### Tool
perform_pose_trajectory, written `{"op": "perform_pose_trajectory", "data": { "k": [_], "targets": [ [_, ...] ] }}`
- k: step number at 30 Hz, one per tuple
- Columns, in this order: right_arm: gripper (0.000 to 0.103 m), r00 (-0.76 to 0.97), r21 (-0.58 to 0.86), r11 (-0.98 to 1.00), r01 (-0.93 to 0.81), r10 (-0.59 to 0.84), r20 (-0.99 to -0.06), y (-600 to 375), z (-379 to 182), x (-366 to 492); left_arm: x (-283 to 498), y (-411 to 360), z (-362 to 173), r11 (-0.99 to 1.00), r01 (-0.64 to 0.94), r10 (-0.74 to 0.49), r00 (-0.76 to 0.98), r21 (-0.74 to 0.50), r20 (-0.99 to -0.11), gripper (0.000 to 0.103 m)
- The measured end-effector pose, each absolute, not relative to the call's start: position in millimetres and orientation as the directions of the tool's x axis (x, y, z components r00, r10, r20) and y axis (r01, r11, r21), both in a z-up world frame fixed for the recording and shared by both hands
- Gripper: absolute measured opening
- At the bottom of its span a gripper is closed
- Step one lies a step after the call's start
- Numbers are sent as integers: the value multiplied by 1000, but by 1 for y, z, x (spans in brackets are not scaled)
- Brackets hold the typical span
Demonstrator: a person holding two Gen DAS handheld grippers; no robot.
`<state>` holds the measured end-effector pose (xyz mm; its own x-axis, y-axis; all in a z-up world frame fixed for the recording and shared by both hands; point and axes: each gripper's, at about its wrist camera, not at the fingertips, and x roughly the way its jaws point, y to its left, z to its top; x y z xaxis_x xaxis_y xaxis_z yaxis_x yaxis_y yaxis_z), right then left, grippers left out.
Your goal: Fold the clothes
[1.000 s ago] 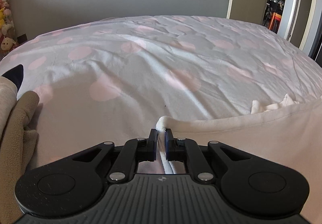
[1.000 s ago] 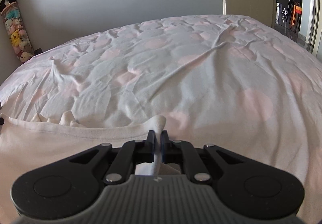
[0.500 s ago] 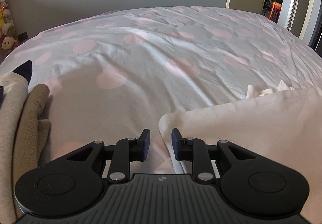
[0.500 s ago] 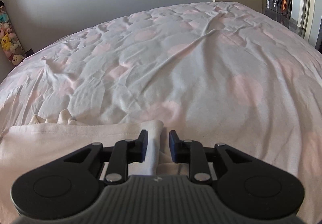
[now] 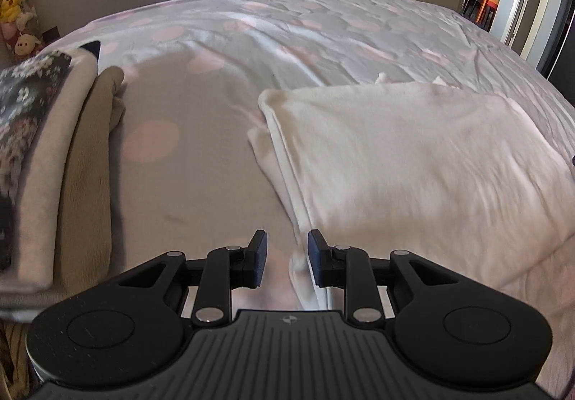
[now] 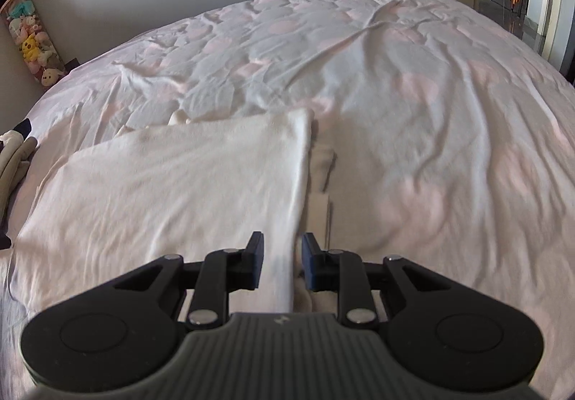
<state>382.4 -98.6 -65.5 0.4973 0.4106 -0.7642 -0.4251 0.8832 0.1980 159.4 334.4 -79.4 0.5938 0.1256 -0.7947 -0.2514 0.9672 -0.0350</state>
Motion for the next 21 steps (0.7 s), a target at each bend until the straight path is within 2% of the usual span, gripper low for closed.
{"op": "perform_pose_trajectory", "data": {
  "k": [2,3,4,6,7,11,12,13,14,16,17,19,21],
  "targets": [
    [27,477,218,894,-392,401,-783,-110,-72,367,140,329,-86,953,-288,102,594,-92,-798,24],
    [27,470,229,898,-375,397,-789,-115,-75,360,134,329,-88,944,-307,88,595,-124,-799,30],
    [31,465,241,905,-350,391,-794,-120,-78,353,128,328,-90,933,-325,75,596,-155,-799,36],
    [41,460,266,923,-279,371,-807,-129,-87,341,123,325,-92,926,-339,70,592,-169,-803,40],
    [41,456,288,928,-237,368,-810,-133,-92,336,123,323,-93,927,-337,73,592,-164,-803,40],
    [37,448,364,920,-144,388,-805,-140,-111,327,120,318,-97,929,-330,72,605,-167,-793,39],
    [29,467,366,920,-137,386,-796,-142,-109,326,119,318,-98,926,-328,63,617,-184,-785,39],
    [21,484,368,920,-131,384,-786,-143,-108,325,120,319,-101,925,-322,44,620,-202,-783,33],
    [17,474,365,921,-135,383,-793,-141,-110,326,122,318,-104,924,-320,35,614,-208,-788,28],
    [14,460,354,924,-142,378,-803,-136,-114,328,125,316,-108,929,-317,39,598,-191,-801,14],
    [14,462,344,927,-149,373,-805,-135,-115,329,125,315,-110,932,-317,46,591,-179,-805,10],
    [11,456,318,935,-157,354,-817,-131,-117,331,125,315,-113,935,-318,63,580,-154,-812,5],
    [11,450,291,943,-161,333,-829,-128,-120,332,125,314,-115,938,-322,84,571,-129,-817,5]
  ]
}}
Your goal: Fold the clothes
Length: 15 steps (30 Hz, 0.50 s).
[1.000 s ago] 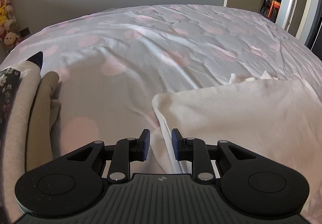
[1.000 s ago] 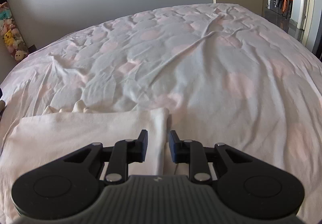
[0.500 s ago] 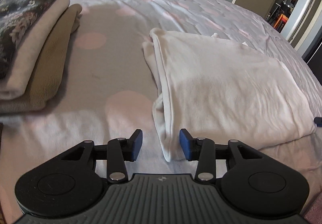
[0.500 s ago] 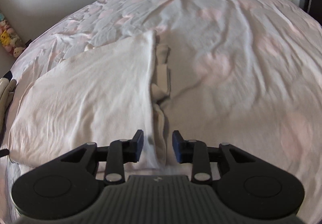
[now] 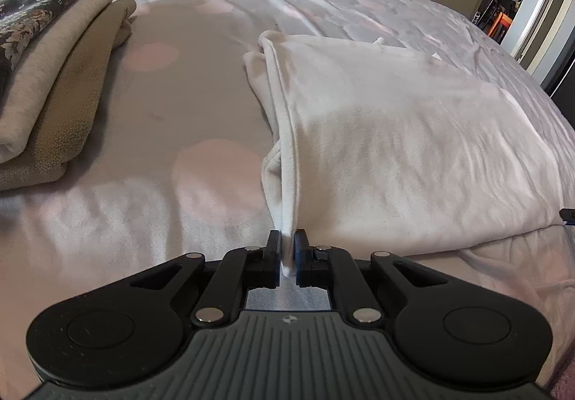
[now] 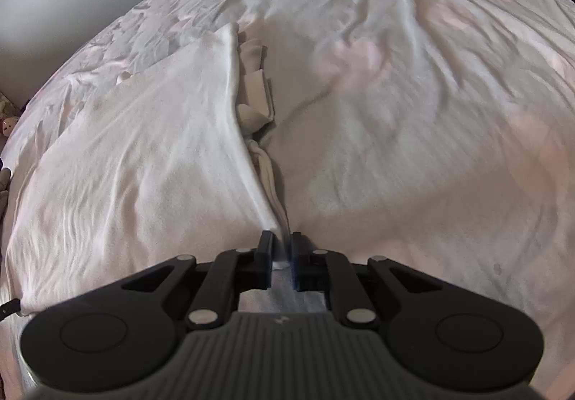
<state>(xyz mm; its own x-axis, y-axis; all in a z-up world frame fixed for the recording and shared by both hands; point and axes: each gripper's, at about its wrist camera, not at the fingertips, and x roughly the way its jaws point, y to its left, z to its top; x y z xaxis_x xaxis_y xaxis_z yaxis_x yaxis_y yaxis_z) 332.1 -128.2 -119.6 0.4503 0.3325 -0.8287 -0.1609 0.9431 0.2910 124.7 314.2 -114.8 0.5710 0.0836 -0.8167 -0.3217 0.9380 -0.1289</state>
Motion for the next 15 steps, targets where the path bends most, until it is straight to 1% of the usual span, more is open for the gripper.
{"op": "perform_pose_trajectory", "data": {
  "k": [4,5,7,8,10,11,12,14,15],
  "targets": [
    [10,440,279,947,-158,321,-839,-128,-123,335,123,307,-114,948,-307,112,560,-80,-821,6],
    [10,439,282,947,-157,322,-838,-129,-123,335,122,306,-112,949,-307,120,555,-69,-823,8],
    [10,443,302,942,-144,334,-832,-135,-121,333,118,307,-106,947,-319,157,545,-30,-824,20],
    [12,447,312,940,-134,339,-828,-139,-119,332,116,308,-102,944,-330,186,539,-3,-821,22],
    [28,473,313,943,-112,328,-818,-146,-113,328,110,310,-95,935,-350,242,527,51,-815,22],
    [30,484,307,945,-113,322,-814,-148,-109,326,110,312,-93,932,-352,267,521,81,-811,22],
    [31,490,297,947,-125,319,-811,-147,-106,326,111,315,-90,929,-360,280,517,91,-809,22],
    [31,498,290,945,-154,328,-803,-147,-99,329,115,324,-83,924,-376,270,526,64,-806,22],
    [37,500,307,937,-165,348,-793,-147,-95,333,119,327,-79,922,-385,263,538,44,-801,22]
  ]
}}
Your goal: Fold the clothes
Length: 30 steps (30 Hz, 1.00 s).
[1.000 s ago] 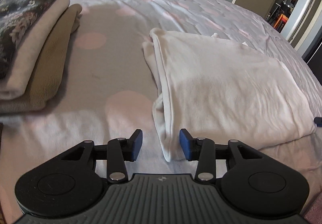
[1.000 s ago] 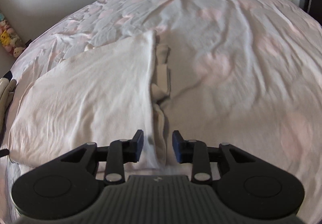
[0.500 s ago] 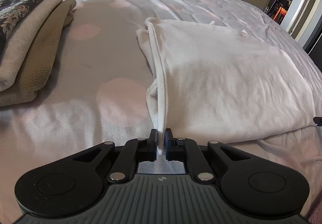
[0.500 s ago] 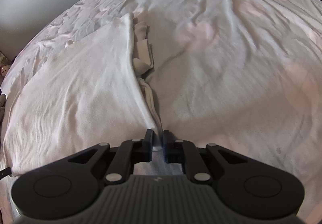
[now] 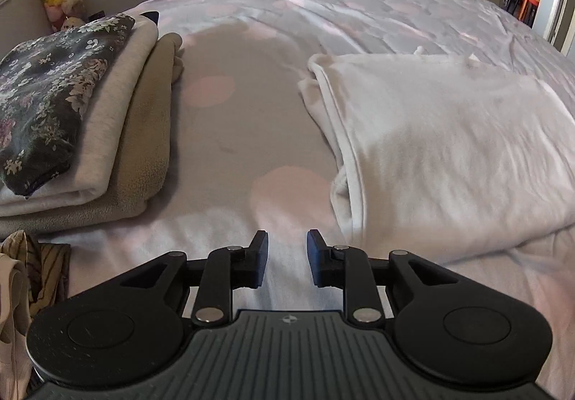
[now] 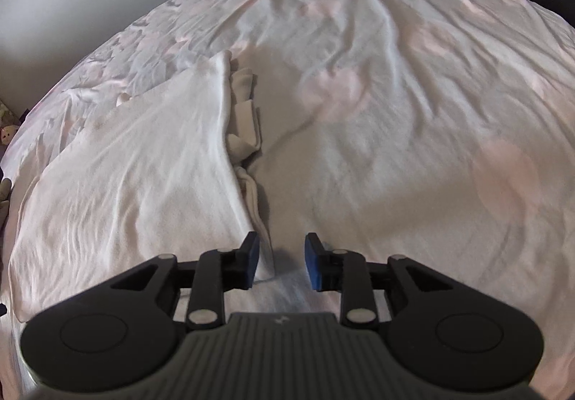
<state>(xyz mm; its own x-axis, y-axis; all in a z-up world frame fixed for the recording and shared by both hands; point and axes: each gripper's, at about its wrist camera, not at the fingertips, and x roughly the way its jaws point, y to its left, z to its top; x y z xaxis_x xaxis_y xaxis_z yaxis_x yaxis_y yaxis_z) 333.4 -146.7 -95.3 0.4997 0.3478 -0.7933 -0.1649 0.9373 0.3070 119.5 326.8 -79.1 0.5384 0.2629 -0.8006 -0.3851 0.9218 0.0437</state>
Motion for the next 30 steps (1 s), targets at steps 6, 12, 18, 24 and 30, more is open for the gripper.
{"op": "perform_pose_trajectory", "data": {
  "k": [6,12,18,24,30],
  "targets": [
    [46,523,377,904,-201,424,-739,-143,-75,374,144,332,-73,926,-379,246,593,4,-767,31],
    [14,484,413,891,-188,450,-750,-130,-76,430,153,327,-86,943,-330,244,577,51,-779,31],
    [12,383,327,917,-227,393,-836,-103,-94,456,156,329,-84,943,-331,228,590,26,-775,31],
    [29,290,190,869,-457,347,-892,-75,-89,452,155,328,-89,946,-324,221,574,29,-788,31],
    [30,239,77,836,-544,242,-940,-73,-89,446,152,328,-90,946,-322,220,568,32,-793,31]
  ]
}}
